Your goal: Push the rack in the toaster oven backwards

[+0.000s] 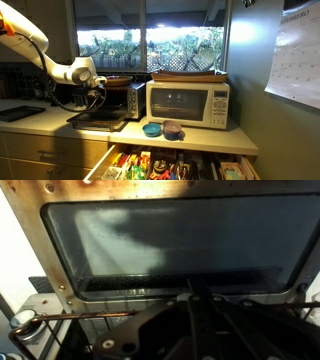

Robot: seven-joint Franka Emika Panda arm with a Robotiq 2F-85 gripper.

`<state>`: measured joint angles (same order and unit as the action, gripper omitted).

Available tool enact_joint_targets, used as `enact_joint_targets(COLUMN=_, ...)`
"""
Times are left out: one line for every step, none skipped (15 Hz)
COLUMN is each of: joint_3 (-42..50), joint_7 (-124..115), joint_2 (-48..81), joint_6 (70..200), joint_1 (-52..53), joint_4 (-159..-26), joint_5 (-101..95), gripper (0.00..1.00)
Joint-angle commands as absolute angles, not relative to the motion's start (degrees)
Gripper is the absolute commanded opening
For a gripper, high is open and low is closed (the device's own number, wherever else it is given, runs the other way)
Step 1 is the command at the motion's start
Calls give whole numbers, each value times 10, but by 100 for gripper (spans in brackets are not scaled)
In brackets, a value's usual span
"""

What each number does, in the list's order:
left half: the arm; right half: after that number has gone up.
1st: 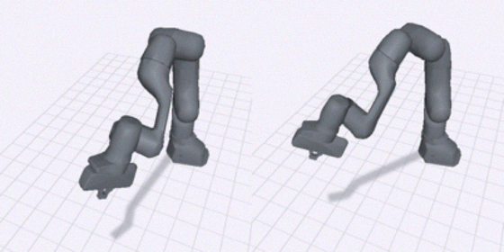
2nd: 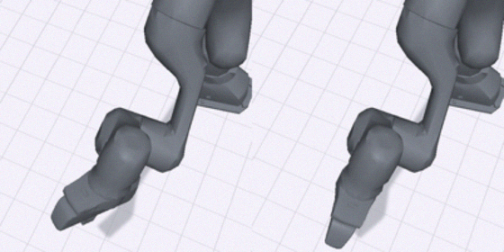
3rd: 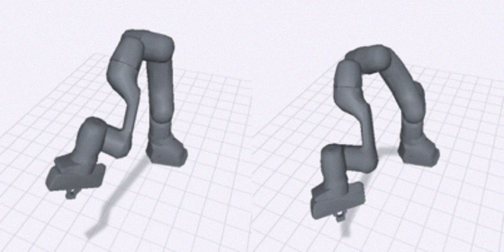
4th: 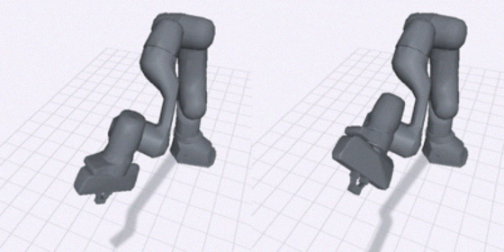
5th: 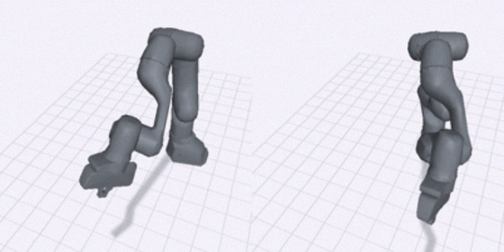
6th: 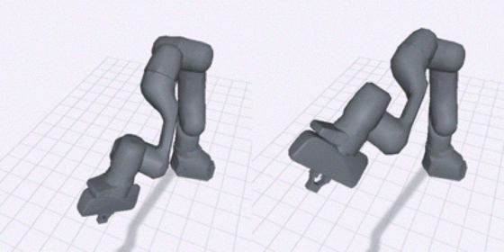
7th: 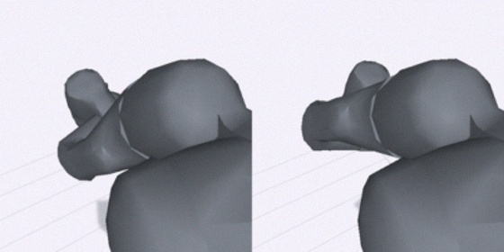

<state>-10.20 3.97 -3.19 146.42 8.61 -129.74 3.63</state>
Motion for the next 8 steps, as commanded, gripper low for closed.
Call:
enact_joint_targets(joint_3=-98, joint_7=72, joint_2=16, joint_6=1519, joint_1=89, joint_4=-1272, joint_5=23, gripper=0)
enact_joint_targets(joint_3=-98, joint_7=73, joint_2=27, joint_6=1537, joint_1=89, joint_4=-1266, joint_5=15, gripper=0)
enact_joint_targets(joint_3=-99, joint_7=75, joint_2=35, joint_6=1555, joint_1=89, joint_4=-1261, joint_5=11, gripper=0)
enact_joint_targets(joint_3=-99, joint_7=76, joint_2=43, joint_6=1569, joint_1=90, joint_4=-1254, joint_5=5, gripper=0)
enact_joint_targets(joint_3=-100, joint_7=79, joint_2=51, joint_6=1581, joint_1=90, joint_4=-1248, joint_5=0, gripper=0)
enact_joint_targets(joint_3=-100, joint_7=80, joint_2=58, joint_6=1590, joint_1=90, joint_4=-1241, joint_5=-4, gripper=0)
enact_joint_targets(joint_3=-100, joint_7=80, joint_2=65, joint_6=1594, joint_1=90, joint_4=-1233, joint_5=-9, gripper=0)
enact_joint_targets(joint_3=-100, joint_7=81, joint_2=71, joint_6=1598, joint_1=90, joint_4=-1227, joint_5=-13, gripper=0)
